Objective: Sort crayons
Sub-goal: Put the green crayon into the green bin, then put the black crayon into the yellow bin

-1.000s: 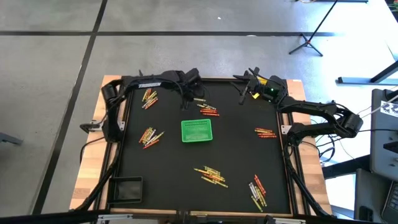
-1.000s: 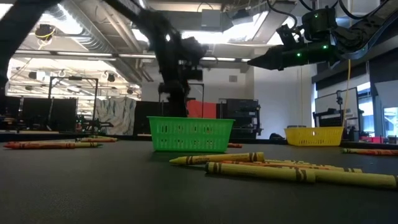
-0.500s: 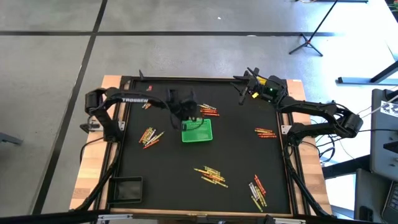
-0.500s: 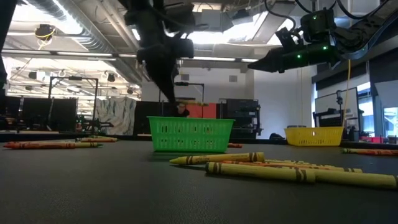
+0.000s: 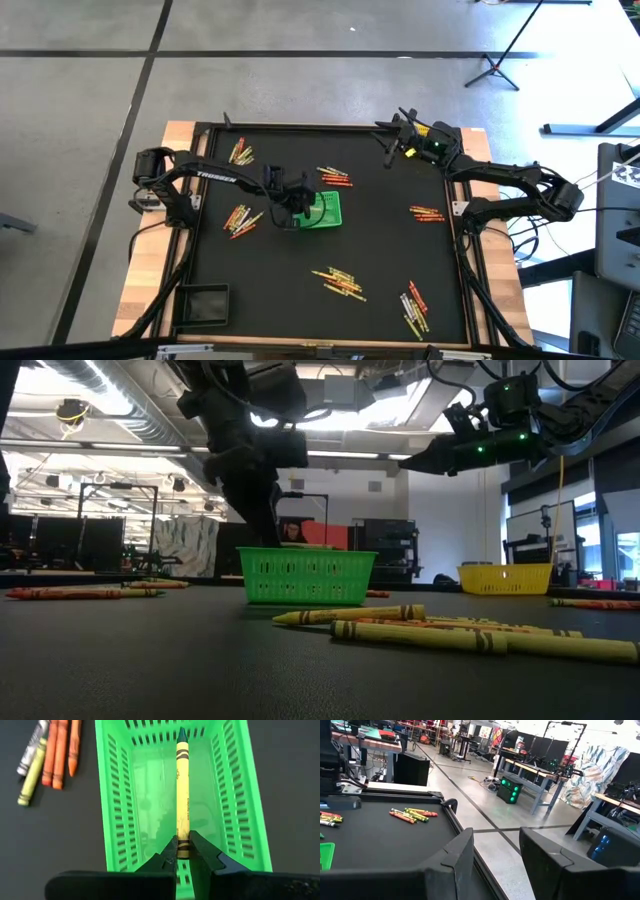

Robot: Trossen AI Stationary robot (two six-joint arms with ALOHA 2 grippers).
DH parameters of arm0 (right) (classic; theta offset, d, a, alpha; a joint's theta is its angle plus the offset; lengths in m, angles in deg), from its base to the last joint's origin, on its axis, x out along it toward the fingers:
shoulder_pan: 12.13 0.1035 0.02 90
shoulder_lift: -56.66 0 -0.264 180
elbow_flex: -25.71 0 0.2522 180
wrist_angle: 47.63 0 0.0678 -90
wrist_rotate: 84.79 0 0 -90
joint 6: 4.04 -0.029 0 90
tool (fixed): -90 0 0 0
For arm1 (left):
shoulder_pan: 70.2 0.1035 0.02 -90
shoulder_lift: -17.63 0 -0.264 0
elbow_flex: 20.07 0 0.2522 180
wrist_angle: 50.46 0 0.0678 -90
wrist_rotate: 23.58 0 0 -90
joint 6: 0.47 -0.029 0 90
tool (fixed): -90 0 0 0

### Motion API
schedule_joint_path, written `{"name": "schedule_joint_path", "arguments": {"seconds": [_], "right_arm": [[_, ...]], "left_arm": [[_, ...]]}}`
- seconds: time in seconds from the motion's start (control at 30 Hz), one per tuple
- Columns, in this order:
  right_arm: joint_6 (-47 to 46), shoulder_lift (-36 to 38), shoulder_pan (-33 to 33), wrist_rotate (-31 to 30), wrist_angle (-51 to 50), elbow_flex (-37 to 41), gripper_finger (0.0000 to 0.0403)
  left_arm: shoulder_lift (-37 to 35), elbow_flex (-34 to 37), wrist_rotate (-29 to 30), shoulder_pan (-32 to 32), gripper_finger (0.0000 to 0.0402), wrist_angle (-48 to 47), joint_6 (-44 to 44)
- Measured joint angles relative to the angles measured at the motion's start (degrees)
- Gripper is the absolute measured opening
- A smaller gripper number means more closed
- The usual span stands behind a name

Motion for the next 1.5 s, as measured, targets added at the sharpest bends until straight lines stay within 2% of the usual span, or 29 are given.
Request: {"name": "schedule_joint_path", "arguments": {"seconds": [0.13, 0.33, 0.43, 0.73, 1.0, 1.13, 1.23, 1.4, 1.5], "right_arm": [[0.02, 0.00, 0.00, 0.00, -0.58, 0.00, 0.0158], [-0.64, 0.00, 0.00, 0.00, -1.12, 0.00, 0.0158], [-2.23, 0.00, 0.00, 0.02, -1.10, 0.00, 0.0158], [-2.97, 0.00, 0.02, 0.02, -1.13, 0.00, 0.0158], [-2.96, 0.00, 0.02, 0.02, -1.49, 0.00, 0.0158], [-2.95, 0.00, 0.02, 0.02, -1.21, 0.00, 0.0158], [-2.95, 0.00, 0.02, 0.02, -1.10, 0.00, 0.0158], [-2.95, 0.00, 0.00, 0.02, -1.08, 0.00, 0.0158], [-2.83, 0.00, 0.00, 0.02, -1.08, 0.00, 0.0158]], "left_arm": [[0.00, 0.00, 0.94, 0.17, 0.0032, -0.03, 2.16], [0.00, -0.35, 1.11, 0.30, 0.0093, -0.51, 2.39], [-0.06, -1.84, 2.41, 0.26, 0.0109, -0.96, 0.74], [-7.96, -3.65, 7.03, 0.45, 0.0114, -2.70, -0.88], [-17.40, -3.65, 20.58, 3.43, 0.0114, -3.37, -5.16], [-17.60, -3.65, 22.78, 6.57, 0.0114, -2.69, -9.15], [-15.37, -3.65, 20.28, 11.79, 0.0114, 0.39, -9.05], [-9.66, -3.63, 2.59, 20.77, 0.0114, 6.20, -11.23], [-5.27, -3.63, -4.15, 24.05, 0.0114, 10.33, -12.16]]}}
